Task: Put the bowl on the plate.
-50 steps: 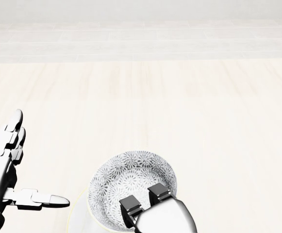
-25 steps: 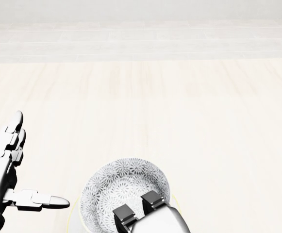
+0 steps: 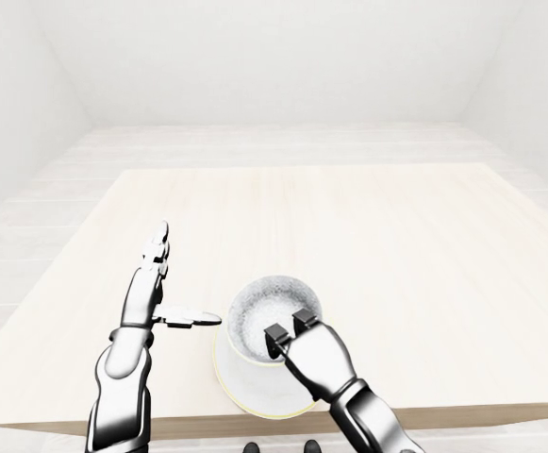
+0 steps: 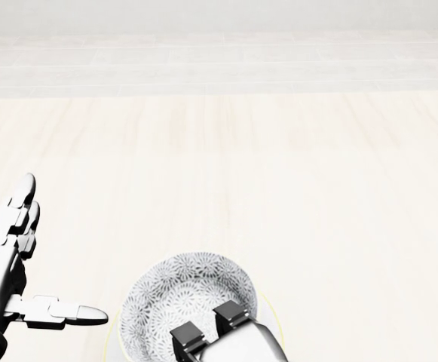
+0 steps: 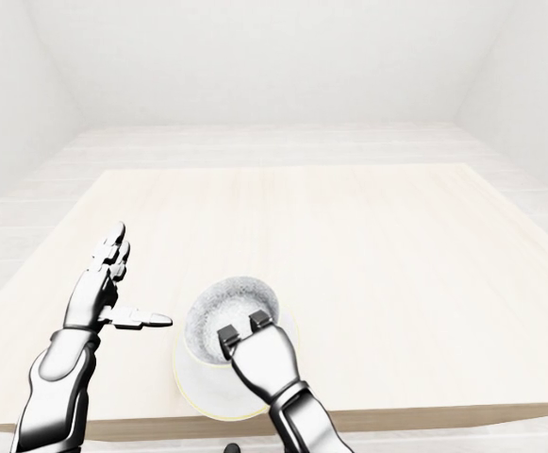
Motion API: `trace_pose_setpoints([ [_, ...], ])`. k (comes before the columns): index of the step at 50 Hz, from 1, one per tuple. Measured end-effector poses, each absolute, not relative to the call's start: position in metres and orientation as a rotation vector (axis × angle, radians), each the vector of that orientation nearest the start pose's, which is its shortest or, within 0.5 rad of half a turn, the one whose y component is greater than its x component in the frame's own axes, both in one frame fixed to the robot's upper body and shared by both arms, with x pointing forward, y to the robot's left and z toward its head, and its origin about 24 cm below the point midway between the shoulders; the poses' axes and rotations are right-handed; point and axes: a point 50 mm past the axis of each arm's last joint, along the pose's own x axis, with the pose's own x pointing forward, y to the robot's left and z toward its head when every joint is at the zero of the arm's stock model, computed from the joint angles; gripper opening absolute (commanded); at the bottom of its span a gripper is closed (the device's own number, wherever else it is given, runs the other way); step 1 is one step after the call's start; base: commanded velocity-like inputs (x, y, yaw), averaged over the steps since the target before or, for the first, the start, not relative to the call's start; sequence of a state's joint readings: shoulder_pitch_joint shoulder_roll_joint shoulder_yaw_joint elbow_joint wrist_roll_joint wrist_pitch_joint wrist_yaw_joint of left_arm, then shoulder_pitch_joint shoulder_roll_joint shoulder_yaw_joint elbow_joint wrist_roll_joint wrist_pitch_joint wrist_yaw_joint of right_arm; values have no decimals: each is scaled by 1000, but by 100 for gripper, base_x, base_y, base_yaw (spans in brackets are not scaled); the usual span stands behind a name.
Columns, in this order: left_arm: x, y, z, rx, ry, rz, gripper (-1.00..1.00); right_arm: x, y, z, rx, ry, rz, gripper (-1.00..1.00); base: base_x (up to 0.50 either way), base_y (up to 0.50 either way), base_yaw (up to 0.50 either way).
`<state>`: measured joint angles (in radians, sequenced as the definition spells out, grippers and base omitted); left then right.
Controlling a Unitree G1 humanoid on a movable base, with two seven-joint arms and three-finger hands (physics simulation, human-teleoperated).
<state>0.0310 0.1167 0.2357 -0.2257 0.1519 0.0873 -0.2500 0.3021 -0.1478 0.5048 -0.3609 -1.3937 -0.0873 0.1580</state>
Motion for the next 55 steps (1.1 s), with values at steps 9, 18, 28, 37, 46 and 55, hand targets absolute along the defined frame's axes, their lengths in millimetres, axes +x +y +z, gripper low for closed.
trace_pose_setpoints([
  [9,240,215,85,298,-72,8,100,168,-57,46,-1376,-290,547,-95,0,0,0],
  [18,242,215,88,301,-83,7,100,168,-57,43,-1373,-277,557,-95,0,0,0],
  [28,243,215,89,301,-88,5,100,167,-59,41,-1375,-271,556,-88,0,0,0],
  [37,243,216,88,301,-83,5,100,166,-59,41,-1384,-278,549,-80,0,0,0],
  [46,243,215,87,299,-78,5,100,165,-59,41,-1386,-279,547,-74,0,0,0],
  [55,243,215,86,300,-77,4,100,164,-60,40,-1391,-278,548,-70,0,0,0],
])
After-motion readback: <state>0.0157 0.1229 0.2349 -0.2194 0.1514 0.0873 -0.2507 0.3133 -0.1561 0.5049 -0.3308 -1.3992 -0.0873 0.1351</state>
